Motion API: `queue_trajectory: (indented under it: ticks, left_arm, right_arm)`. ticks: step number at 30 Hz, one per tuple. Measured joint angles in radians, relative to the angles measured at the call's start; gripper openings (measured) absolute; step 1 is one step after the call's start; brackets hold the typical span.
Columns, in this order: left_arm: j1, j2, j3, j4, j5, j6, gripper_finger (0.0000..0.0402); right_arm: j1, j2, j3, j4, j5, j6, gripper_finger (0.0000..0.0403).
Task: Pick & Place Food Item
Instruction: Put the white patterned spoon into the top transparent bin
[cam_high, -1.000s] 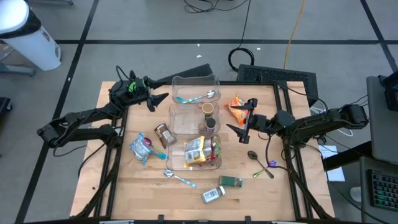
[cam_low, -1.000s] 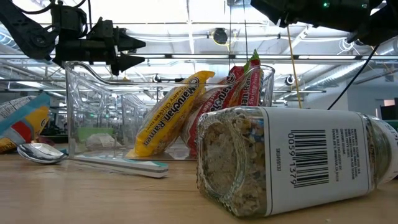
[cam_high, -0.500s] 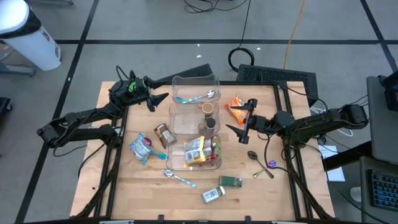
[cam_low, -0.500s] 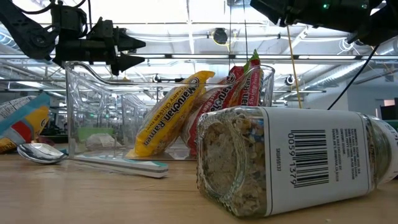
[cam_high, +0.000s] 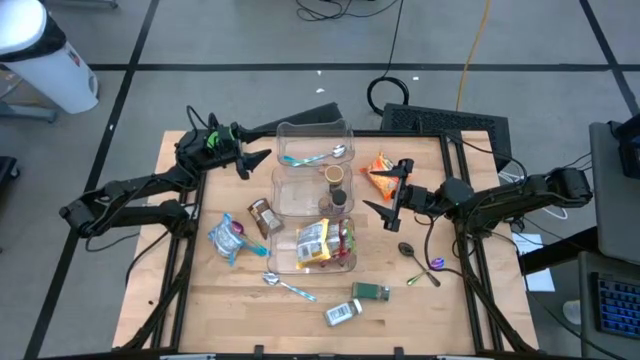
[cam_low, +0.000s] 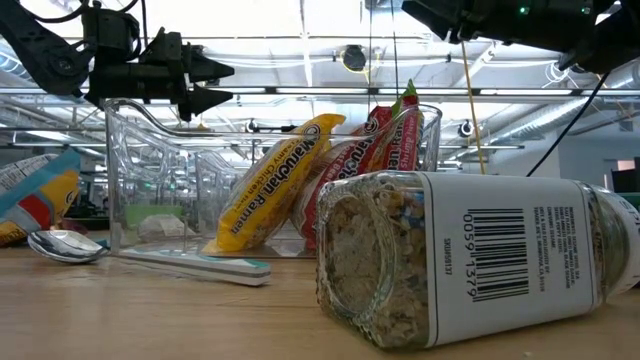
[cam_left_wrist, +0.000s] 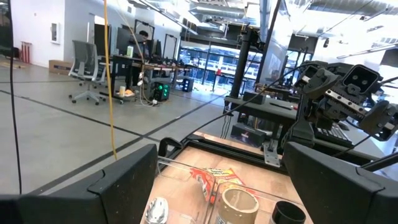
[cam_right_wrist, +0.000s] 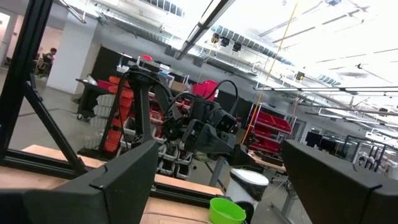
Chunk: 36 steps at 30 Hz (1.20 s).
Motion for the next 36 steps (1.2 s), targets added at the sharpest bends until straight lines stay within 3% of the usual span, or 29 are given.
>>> queue_trajectory:
  ticks: [10,18,22,28,36]
  left_arm:
    - [0.0,0.0,0.0,0.0,0.0,-0.006,0.0358]
    - [0.0,0.0,0.0,0.014,-0.071,-0.225,0.0358]
    - [-0.023,0.0,0.0,-0.004,-0.024,-0.251,0.0358]
    - [-0.169,-0.001,0.0,-0.209,0.113,-0.228,0.0358]
    - [-0.437,-0.014,0.0,-0.492,-0.111,-0.189,0.0358]
  right_arm:
    - [0.0,0.0,0.0,-0.005,0.0,0.0,0.0334]
    - [0.0,0.0,0.0,-0.03,-0.001,0.0,0.0334]
    - [0.0,-0.001,0.0,-0.029,0.002,0.019,0.0334]
    - [0.0,0.0,0.0,-0.051,-0.001,0.049,0.0334]
    - [0.0,0.0,0.0,-0.081,-0.001,0.053,0.0334]
